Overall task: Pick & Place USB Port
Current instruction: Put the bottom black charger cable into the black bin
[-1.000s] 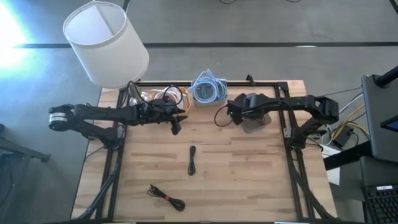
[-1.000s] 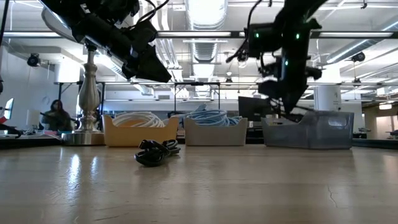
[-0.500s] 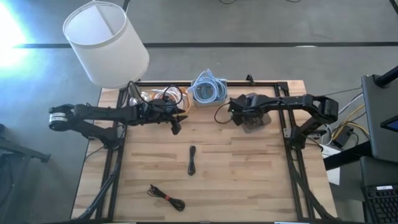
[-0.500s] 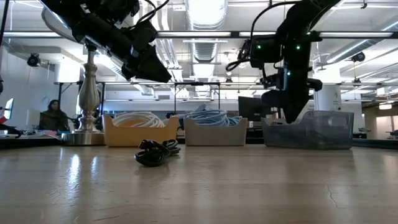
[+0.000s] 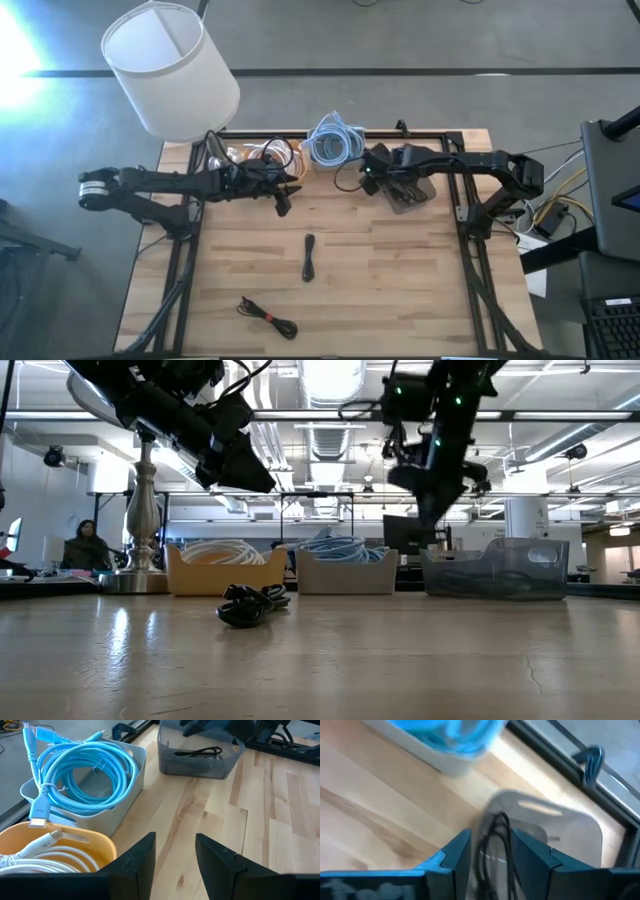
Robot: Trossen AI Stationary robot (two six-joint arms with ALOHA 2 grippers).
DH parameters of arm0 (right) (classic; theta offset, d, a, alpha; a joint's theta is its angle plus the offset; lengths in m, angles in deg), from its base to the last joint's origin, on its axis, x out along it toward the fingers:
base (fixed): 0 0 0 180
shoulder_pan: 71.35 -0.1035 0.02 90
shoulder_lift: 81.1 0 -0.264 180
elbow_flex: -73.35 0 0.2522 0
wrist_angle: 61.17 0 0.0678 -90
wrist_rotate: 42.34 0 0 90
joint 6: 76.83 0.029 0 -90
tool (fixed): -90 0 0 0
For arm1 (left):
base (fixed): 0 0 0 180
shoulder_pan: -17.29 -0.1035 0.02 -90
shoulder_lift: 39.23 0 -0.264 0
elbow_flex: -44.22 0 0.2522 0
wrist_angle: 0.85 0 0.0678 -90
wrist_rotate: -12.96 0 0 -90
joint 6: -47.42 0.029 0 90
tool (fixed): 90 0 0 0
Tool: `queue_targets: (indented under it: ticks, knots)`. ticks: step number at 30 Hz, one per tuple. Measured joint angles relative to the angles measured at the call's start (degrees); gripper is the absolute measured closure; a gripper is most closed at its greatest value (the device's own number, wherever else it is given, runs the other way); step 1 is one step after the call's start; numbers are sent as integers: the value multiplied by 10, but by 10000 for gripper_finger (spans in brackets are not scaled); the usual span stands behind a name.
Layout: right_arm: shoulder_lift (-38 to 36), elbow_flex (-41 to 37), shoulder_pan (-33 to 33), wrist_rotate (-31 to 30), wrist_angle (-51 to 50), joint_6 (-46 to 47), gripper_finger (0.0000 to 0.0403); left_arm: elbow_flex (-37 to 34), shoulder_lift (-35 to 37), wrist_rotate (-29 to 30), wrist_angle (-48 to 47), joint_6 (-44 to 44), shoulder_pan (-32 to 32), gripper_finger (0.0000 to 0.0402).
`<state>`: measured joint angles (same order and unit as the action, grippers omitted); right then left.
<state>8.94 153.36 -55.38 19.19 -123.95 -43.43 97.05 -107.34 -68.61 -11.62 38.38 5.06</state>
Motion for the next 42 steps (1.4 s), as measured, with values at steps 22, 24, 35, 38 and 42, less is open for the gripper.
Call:
queue_targets:
  ticks: [22, 24, 35, 38, 42]
  knots:
    - [1, -62, -163, 154, 321, 29, 273, 0, 0, -17, -36, 3, 9, 259]
    - [1, -76, -169, 162, 346, 30, 275, 0, 0, -41, -47, 9, 13, 259]
    - [1, -93, -173, 167, 360, 28, 279, -55, 0, -177, -48, -42, 52, 259]
    - [1, -93, -173, 167, 360, 26, 276, -72, 0, -230, -47, -40, 78, 259]
    - [1, -93, -172, 167, 360, 18, 273, -84, 0, -265, -46, -28, 135, 259]
